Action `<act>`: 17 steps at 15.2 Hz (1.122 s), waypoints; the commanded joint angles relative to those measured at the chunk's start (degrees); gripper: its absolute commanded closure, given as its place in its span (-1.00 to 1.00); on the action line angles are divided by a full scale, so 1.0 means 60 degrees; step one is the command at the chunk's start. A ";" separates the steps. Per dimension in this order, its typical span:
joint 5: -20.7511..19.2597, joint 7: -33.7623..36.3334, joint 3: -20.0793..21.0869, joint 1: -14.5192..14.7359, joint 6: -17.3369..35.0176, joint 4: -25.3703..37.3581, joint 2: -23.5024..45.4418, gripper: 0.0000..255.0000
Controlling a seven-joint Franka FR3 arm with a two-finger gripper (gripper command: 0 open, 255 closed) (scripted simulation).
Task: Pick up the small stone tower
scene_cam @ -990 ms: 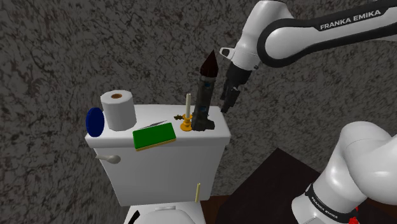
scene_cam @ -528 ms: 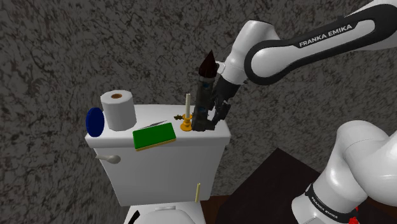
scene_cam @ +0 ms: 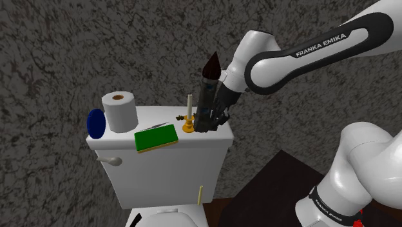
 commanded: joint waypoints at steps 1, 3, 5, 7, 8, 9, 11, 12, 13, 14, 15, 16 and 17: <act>0.0001 -0.0004 -0.0003 -0.0001 0.0010 -0.0005 0.0000 1.00; 0.0001 -0.0003 -0.0002 -0.0001 0.0008 -0.0004 -0.0002 1.00; 0.0000 -0.0003 -0.0002 -0.0001 0.0007 -0.0005 -0.0003 1.00; 0.0001 0.0004 0.0003 0.0001 0.0005 0.0000 -0.0002 1.00; -0.0035 0.0045 0.0019 -0.0019 -0.0144 0.0072 -0.0081 1.00; -0.0067 0.0083 0.0033 -0.0036 -0.0291 0.0148 -0.0153 1.00; -0.0127 0.0156 0.0061 -0.0069 -0.0583 0.0304 -0.0293 1.00; -0.0154 0.0191 0.0074 -0.0083 -0.0728 0.0385 -0.0358 1.00; -0.0180 0.0224 0.0086 -0.0097 -0.0872 0.0468 -0.0421 1.00; -0.0204 0.0256 0.0098 -0.0110 -0.1015 0.0553 -0.0481 1.00; -0.0226 0.0288 0.0109 -0.0121 -0.1158 0.0640 -0.0537 1.00; -0.0248 0.0318 0.0120 -0.0132 -0.1299 0.0729 -0.0591 1.00; -0.0268 0.0347 0.0130 -0.0142 -0.1440 0.0820 -0.0642 1.00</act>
